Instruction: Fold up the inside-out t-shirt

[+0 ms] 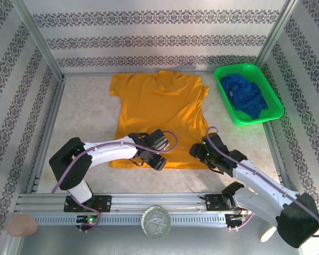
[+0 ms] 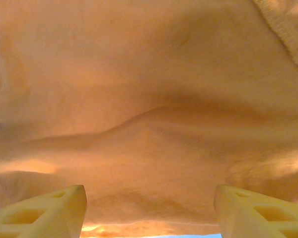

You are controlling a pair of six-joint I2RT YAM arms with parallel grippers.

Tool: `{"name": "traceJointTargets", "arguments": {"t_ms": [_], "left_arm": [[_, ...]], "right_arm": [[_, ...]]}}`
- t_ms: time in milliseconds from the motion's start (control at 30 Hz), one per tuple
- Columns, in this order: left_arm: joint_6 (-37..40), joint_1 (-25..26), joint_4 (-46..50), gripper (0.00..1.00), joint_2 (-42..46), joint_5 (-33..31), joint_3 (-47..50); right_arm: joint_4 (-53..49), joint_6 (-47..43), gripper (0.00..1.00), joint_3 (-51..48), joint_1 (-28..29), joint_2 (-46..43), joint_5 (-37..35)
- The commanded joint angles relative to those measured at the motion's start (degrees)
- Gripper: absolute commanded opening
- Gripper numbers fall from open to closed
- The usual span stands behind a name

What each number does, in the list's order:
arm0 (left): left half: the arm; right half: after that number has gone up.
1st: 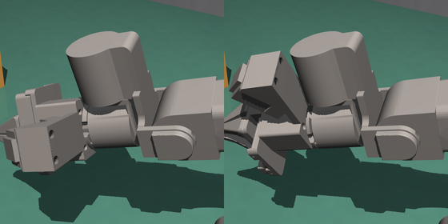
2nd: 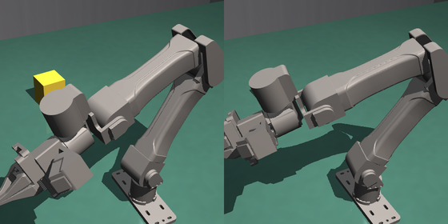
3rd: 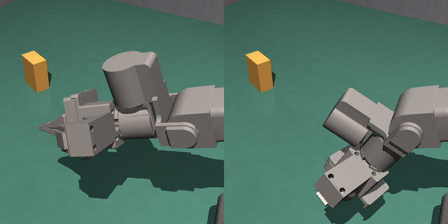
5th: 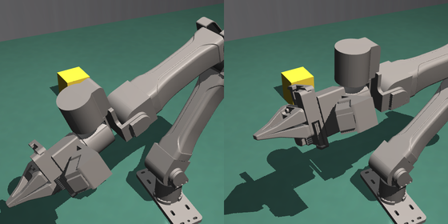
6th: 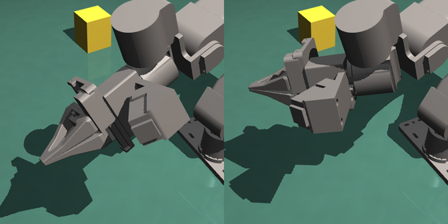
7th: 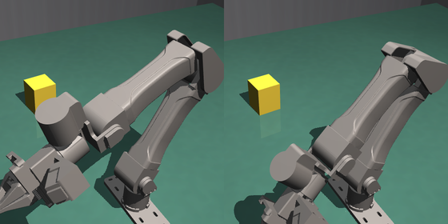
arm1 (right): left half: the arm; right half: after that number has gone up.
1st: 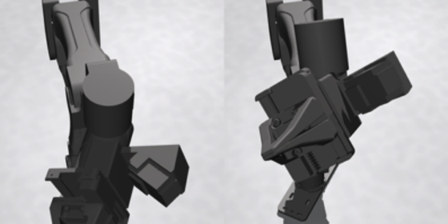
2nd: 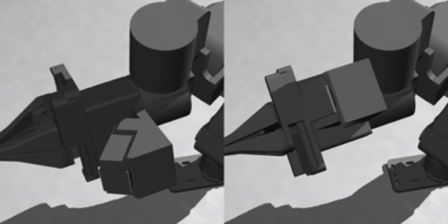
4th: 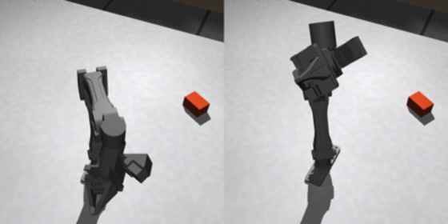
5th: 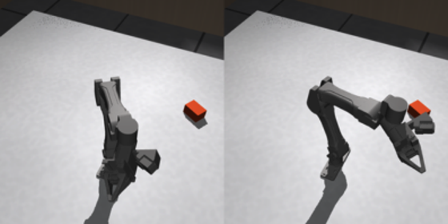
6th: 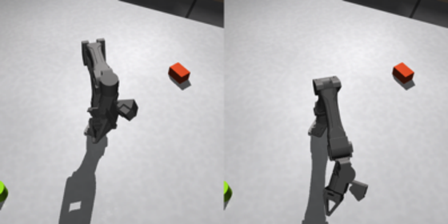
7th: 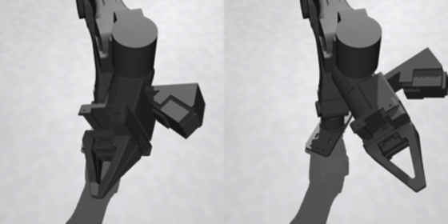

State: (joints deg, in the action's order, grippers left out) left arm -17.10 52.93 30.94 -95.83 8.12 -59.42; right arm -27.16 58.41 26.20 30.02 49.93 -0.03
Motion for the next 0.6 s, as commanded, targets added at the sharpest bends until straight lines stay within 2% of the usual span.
{"name": "traceJointTargets", "arguments": {"t_ms": [0, 133, 333, 567], "left_arm": [[1.83, 1.29, -2.85, 0.61, -2.26, -0.05, -1.59], [1.29, 1.35, -4.67, 0.5, -3.73, 0.16, -1.58], [0.71, 1.35, -5.71, 0.01, -4.06, -0.43, -2.35], [-1.35, 1.29, -5.36, 0.0, -0.1, -0.95, -3.34]], "right_arm": [[0.09, 2.27, 0.71, -1.52, -1.42, -3.64, -0.04], [-1.06, 2.42, 0.78, -2.66, -3.04, -7.34, 1.47], [-1.21, 2.95, 0.97, -4.33, -4.31, -10.9, 3.32], [5.3, 8.93, 0.98, -8.93, -1.87, -12.53, 7.06]]}}
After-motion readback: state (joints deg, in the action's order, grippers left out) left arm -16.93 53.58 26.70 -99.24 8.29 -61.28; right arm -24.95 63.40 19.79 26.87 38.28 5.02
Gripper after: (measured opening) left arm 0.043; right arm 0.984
